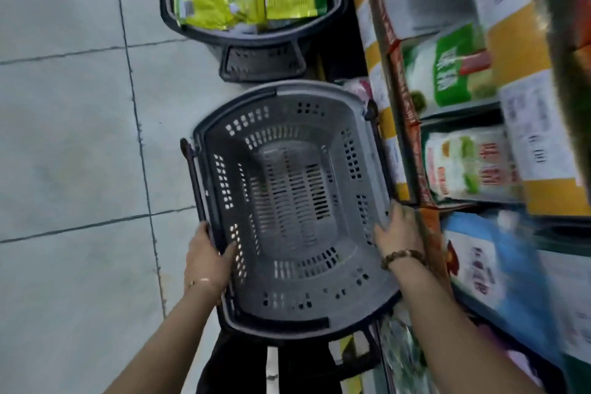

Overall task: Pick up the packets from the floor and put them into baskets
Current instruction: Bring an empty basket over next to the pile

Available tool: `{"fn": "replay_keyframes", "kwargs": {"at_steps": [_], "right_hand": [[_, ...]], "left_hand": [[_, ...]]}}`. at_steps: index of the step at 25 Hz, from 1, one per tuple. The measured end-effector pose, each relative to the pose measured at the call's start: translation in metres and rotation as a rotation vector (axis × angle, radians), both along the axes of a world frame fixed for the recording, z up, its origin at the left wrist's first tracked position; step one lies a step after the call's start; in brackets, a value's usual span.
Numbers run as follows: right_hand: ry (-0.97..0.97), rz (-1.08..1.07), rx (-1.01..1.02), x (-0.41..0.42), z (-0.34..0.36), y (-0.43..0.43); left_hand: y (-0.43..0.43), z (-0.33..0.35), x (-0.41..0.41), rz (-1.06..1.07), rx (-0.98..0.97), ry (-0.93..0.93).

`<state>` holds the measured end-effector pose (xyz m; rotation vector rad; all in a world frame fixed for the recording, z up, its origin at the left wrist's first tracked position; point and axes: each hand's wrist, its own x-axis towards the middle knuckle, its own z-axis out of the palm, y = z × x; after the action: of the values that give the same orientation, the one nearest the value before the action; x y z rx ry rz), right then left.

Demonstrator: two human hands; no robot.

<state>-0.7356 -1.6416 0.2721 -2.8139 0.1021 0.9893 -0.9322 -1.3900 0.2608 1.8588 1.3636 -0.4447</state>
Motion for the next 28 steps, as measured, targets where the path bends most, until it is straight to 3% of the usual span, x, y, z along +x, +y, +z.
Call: {"fn": "replay_keyframes", "kwargs": {"at_steps": [2, 5, 11, 20, 28], "right_hand": [[-0.134, -0.072, 0.016, 0.001, -0.022, 0.002], [-0.274, -0.188, 0.028, 0.003, -0.037, 0.011], [-0.105, -0.342, 0.068, 0.016, -0.02, 0.018], [0.012, -0.225, 0.214, -0.015, 0.098, 0.05], [-0.125, -0.113, 0.411, -0.032, 0.245, 0.136]], "left_hand": [[-0.004, -0.023, 0.014, 0.203, 0.018, -0.09], [0.002, -0.04, 0.024, 0.302, 0.128, -0.126], [0.018, -0.016, 0.0, 0.325, 0.123, -0.092], [0.036, 0.124, -0.056, 0.444, 0.171, -0.214], [0.106, 0.271, -0.101, 0.531, 0.286, -0.222]]}}
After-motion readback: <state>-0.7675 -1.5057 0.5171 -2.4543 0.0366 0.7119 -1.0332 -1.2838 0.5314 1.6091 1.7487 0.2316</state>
